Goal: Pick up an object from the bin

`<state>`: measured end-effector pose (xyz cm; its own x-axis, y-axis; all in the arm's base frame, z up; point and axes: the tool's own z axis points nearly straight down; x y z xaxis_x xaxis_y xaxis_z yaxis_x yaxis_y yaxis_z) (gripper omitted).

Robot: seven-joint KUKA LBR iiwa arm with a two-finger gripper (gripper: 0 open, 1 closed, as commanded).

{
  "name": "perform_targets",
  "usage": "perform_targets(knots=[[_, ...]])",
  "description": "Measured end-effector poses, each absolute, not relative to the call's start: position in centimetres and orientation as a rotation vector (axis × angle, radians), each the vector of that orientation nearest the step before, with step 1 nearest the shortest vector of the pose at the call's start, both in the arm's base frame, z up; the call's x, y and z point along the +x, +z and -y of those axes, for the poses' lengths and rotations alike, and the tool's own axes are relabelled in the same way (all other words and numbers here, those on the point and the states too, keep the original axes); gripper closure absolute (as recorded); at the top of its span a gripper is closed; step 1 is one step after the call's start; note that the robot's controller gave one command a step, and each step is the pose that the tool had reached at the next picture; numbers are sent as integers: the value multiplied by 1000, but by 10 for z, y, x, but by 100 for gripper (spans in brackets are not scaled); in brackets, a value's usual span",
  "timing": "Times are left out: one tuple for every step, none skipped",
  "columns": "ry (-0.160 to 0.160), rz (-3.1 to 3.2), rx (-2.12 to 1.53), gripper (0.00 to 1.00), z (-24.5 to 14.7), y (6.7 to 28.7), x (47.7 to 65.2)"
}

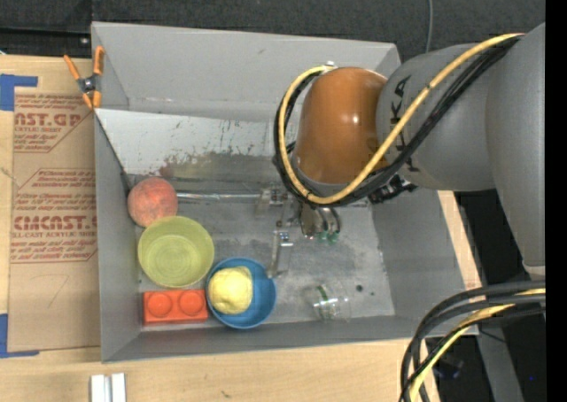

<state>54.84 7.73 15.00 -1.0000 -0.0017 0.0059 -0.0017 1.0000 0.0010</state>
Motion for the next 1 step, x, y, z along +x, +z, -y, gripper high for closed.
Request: perform_targets(knots=[[-2, 3143, 1, 0, -77, 155, 550]])
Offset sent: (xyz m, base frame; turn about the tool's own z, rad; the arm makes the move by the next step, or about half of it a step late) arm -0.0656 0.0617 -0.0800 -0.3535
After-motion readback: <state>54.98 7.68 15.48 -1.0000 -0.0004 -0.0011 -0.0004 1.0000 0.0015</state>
